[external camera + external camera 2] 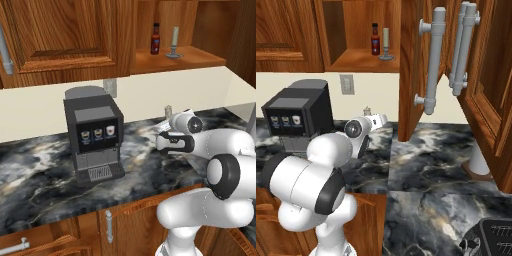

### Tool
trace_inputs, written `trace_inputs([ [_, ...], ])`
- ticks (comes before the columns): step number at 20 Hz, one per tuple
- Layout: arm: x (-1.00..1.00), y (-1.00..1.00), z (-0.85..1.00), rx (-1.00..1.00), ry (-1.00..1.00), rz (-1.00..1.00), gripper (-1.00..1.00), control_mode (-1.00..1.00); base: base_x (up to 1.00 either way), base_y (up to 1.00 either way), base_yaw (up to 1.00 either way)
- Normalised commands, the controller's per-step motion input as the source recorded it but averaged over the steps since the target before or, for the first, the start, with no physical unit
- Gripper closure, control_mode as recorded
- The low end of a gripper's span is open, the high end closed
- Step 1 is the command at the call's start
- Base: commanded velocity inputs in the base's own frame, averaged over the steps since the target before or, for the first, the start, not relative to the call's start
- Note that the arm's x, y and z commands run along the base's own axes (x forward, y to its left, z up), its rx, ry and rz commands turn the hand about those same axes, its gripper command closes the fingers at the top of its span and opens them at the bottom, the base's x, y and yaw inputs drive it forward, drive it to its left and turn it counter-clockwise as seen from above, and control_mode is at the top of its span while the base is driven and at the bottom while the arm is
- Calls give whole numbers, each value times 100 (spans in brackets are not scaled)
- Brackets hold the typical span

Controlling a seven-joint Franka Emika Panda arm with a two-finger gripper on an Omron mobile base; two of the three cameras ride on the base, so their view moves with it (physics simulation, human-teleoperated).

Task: Pick the candle and candle from the dining table and place them in the open cabinet. Close the cabinet after placing the objects.

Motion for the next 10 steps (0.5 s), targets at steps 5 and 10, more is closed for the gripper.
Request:
trace_inputs([
  [5,0,0,3,0,0,0,100,-100,-2,0,0],
  [10,0,0,24,0,0,0,100,-100,0,0,0],
])
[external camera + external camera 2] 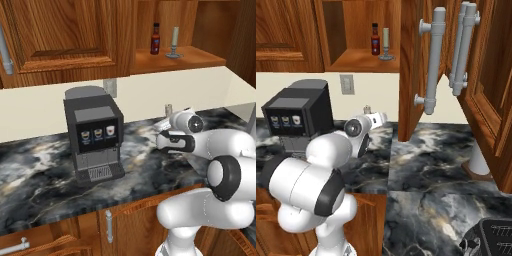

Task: Pick the candle and candle from the dining table and place them in the open cabinet. Close the cabinet after placing the objects.

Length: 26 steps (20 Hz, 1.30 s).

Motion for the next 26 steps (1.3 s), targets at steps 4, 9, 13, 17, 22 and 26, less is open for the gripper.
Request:
trace_inputs([
  [4,-13,0,56,-1,-3,0,100,-100,0,0,0],
  [9,-3,0,56,0,0,0,100,-100,0,0,0],
  [13,0,0,37,0,7,0,100,-100,0,0,0],
  [17,0,0,21,0,15,0,100,-100,0,0,0],
  [22,0,0,10,0,12,0,100,-100,0,0,0],
  [26,-2,0,0,0,9,0,100,-100,0,0,0],
])
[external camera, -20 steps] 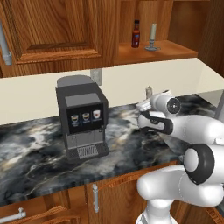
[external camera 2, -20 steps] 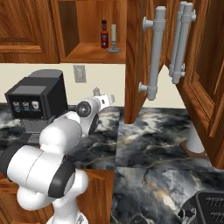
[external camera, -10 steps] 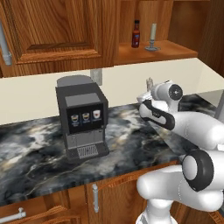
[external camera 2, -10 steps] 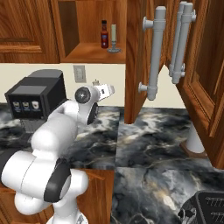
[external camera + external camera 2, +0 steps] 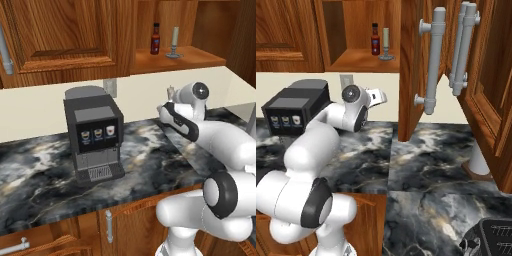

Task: Pick the candle and candle from the dining table and place them in the open cabinet. Close the cabinet after placing the objects.

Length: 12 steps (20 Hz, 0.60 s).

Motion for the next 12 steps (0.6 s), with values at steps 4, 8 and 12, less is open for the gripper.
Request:
trace_inputs([
  [4,-10,0,0,0,6,2,100,-100,0,0,0],
  [8,-14,0,0,0,3,4,100,-100,0,0,0],
  [12,-22,0,6,0,0,6,100,-100,0,0,0],
])
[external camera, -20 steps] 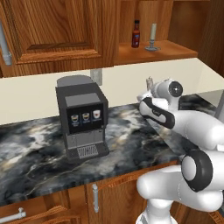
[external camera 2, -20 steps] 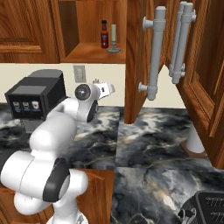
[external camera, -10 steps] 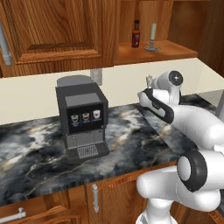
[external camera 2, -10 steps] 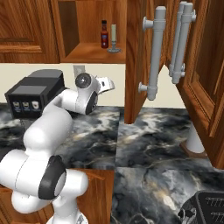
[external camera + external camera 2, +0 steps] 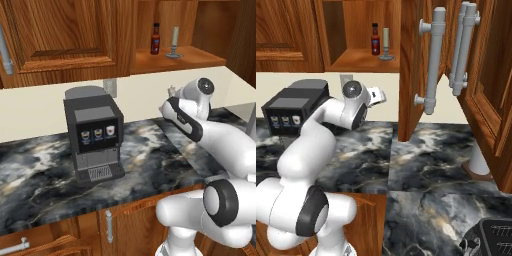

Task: Pick the candle and candle from the dining table and place them in the open cabinet. Close the cabinet after placing the objects.

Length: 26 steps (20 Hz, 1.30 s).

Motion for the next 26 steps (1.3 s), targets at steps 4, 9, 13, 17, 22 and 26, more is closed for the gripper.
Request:
trace_inputs([
  [4,-17,0,21,-4,-3,5,100,-100,0,0,0],
  [9,-12,0,25,-2,-10,6,100,-100,0,0,0],
  [13,-20,0,22,-3,-12,5,100,-100,0,0,0],
  [17,-35,0,14,-2,-12,3,100,-100,0,0,0],
  [22,-54,0,2,0,-7,0,100,-100,0,0,0],
  [26,-71,0,25,-1,-3,0,100,-100,0,0,0],
])
